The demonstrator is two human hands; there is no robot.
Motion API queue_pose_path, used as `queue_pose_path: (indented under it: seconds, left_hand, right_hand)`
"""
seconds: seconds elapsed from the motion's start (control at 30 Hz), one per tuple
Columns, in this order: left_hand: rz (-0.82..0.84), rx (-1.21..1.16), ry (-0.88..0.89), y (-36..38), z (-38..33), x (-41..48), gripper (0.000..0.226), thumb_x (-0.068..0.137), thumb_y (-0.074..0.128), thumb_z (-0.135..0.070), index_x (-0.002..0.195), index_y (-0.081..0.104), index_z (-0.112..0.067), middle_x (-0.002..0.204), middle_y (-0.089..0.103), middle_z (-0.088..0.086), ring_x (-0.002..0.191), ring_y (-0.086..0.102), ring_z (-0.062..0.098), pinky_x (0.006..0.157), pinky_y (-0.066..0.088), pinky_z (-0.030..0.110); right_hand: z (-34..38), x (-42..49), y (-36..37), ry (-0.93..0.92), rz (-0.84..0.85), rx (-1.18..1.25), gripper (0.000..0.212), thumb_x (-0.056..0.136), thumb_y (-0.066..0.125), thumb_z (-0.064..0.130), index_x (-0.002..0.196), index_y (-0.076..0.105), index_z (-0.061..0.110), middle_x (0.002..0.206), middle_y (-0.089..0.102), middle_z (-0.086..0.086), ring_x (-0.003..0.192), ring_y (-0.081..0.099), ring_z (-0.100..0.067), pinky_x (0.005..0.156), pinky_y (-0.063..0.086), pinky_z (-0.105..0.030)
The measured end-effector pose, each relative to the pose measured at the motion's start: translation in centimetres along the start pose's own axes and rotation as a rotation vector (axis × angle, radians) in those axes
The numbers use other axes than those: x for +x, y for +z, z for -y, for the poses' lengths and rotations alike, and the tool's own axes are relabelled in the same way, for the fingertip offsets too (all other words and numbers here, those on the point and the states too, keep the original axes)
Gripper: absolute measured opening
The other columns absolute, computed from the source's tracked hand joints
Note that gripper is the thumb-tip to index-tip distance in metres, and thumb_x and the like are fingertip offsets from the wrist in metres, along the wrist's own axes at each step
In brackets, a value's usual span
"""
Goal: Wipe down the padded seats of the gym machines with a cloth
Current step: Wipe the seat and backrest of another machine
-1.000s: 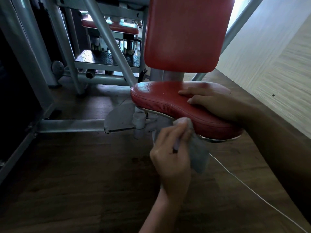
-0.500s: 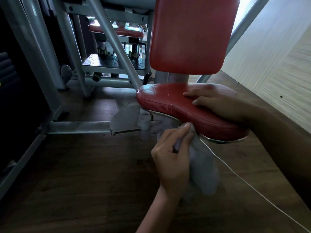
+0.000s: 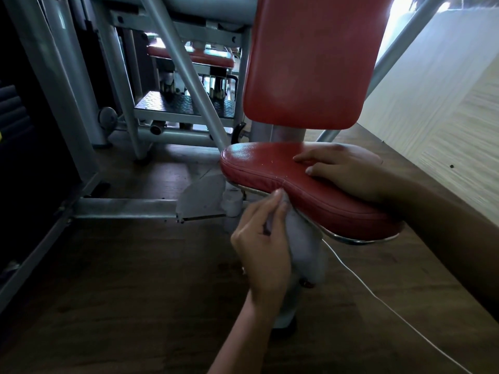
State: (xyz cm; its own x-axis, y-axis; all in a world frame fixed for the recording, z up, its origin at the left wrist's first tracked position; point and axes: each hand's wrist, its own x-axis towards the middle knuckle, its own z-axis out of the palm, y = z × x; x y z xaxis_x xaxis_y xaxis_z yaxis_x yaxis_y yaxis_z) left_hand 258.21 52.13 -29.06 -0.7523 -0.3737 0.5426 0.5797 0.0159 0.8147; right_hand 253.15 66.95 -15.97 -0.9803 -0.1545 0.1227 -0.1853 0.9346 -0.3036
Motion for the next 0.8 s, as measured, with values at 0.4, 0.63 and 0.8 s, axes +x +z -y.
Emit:
queue_pose_path:
  seconds: [0.4,0.63,0.8]
  left_hand:
    - [-0.006,0.076,0.064,0.2,0.4,0.3,0.018,0.091,0.072,-0.005,0.108,0.076,-0.007,0.101,0.074,-0.001,0.097,0.070,0.006,0.085,0.058,0.024]
    - [-0.118,0.140,0.027,-0.1,1.0,2.7,0.015,0.091,0.073,-0.010,0.105,0.077,-0.009,0.098,0.073,-0.002,0.095,0.068,0.003,0.084,0.051,0.013]
    - [0.063,0.090,0.085,-0.8,0.5,0.7,0.018,0.090,0.072,-0.005,0.107,0.076,-0.007,0.101,0.073,-0.001,0.096,0.069,0.003,0.084,0.056,0.018]
  right_hand:
    - [-0.4,0.2,0.2,0.025,0.014,0.047,0.036,0.098,0.055,0.036,0.133,0.061,0.045,0.144,0.055,0.016,0.117,0.043,0.004,0.077,0.022,0.003]
    - [-0.4,0.1,0.2,0.045,0.007,0.073,0.035,0.099,0.055,0.036,0.132,0.062,0.045,0.141,0.056,0.016,0.115,0.045,0.002,0.076,0.024,0.003]
    - [-0.2,0.1,0.0,0.022,0.045,0.061,0.035,0.100,0.055,0.034,0.134,0.061,0.042,0.140,0.057,0.016,0.117,0.047,0.001,0.083,0.029,-0.005]
